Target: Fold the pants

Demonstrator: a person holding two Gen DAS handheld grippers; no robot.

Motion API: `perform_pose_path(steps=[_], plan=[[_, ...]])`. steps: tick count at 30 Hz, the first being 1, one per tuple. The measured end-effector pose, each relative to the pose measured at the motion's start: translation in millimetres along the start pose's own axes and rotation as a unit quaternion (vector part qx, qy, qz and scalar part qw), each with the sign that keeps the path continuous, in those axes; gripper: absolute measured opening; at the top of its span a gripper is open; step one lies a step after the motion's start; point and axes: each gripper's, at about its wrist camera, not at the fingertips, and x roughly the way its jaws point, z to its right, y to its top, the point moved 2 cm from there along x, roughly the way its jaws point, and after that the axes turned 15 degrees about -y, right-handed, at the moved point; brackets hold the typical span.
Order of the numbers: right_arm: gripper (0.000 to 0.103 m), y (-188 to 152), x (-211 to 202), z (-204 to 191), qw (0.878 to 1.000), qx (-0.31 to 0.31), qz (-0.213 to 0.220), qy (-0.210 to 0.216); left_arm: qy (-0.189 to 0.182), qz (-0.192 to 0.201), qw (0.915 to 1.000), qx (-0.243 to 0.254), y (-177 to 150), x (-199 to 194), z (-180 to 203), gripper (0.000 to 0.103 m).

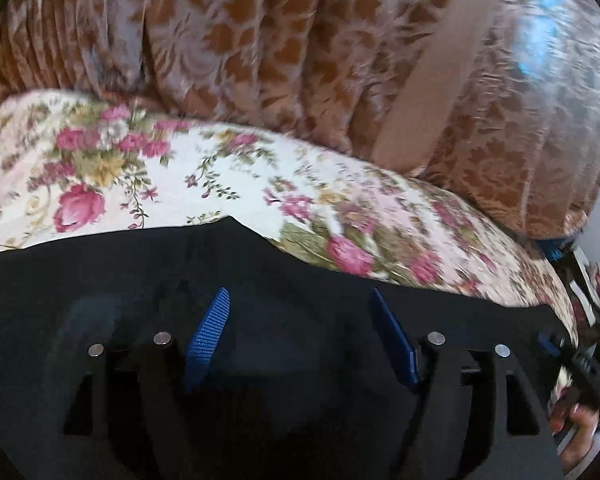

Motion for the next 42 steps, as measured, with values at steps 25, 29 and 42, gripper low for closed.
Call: perform_pose_path(steps=[25,29,42], plan=[[0.08,-23,-47,178,0.953,0.292,-0.053,-0.062,0.092,0.068,0.9917,-0.06,-51,-79,-36,0.093],[0.08,-18,-43,184,0.948,0.313,-0.044,-0.042,0.125,0.06,0.9888,-0.056,-55,-88,-47,0.094],[0.041,-2,-12,191,0.944,0.328,-0.02,-0.029,0.116,0.051,0.9912,-0.039,-76,-85,-50,0.099]])
